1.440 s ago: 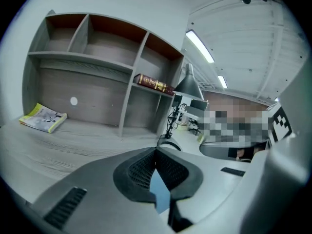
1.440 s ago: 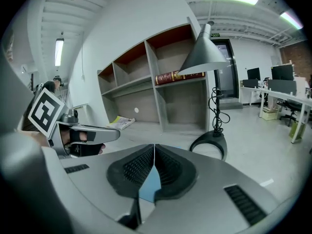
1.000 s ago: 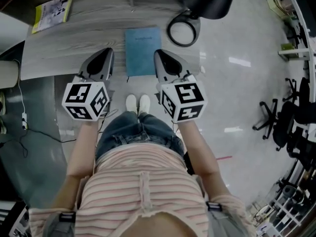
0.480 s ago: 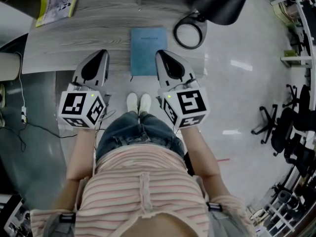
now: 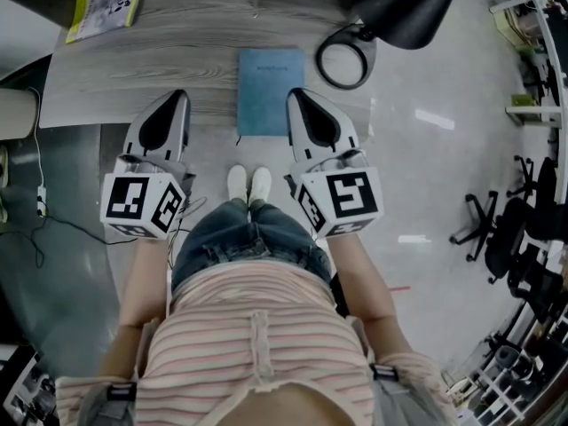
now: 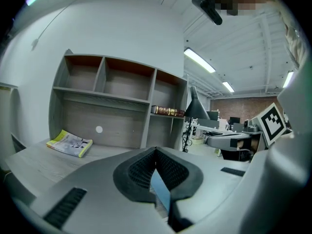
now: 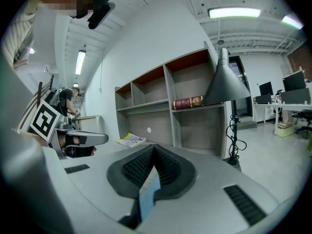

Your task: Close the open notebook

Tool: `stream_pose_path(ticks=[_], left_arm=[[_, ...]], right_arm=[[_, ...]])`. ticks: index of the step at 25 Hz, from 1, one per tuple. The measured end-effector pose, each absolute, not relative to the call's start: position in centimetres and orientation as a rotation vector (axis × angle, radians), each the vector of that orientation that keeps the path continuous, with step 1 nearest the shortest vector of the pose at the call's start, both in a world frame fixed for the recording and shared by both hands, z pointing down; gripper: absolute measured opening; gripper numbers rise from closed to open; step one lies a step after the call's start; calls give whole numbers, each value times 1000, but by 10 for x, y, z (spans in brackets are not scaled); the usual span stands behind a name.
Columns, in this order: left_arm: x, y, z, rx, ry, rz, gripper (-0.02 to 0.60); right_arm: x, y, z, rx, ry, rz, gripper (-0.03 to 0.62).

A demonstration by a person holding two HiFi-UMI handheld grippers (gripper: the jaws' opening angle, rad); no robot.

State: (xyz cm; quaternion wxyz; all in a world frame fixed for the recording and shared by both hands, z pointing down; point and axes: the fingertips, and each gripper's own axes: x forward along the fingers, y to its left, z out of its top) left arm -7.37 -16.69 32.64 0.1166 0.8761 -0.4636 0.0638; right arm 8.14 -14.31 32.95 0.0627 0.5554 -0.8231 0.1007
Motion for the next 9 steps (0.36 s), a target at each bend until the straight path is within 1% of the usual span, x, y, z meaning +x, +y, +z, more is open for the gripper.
stream_pose_path(ticks=[9], left_arm=[[-86,-169,321,2569,-1394,165,11]], right_arm=[[78,-139,323,1679,-2517,299,17]])
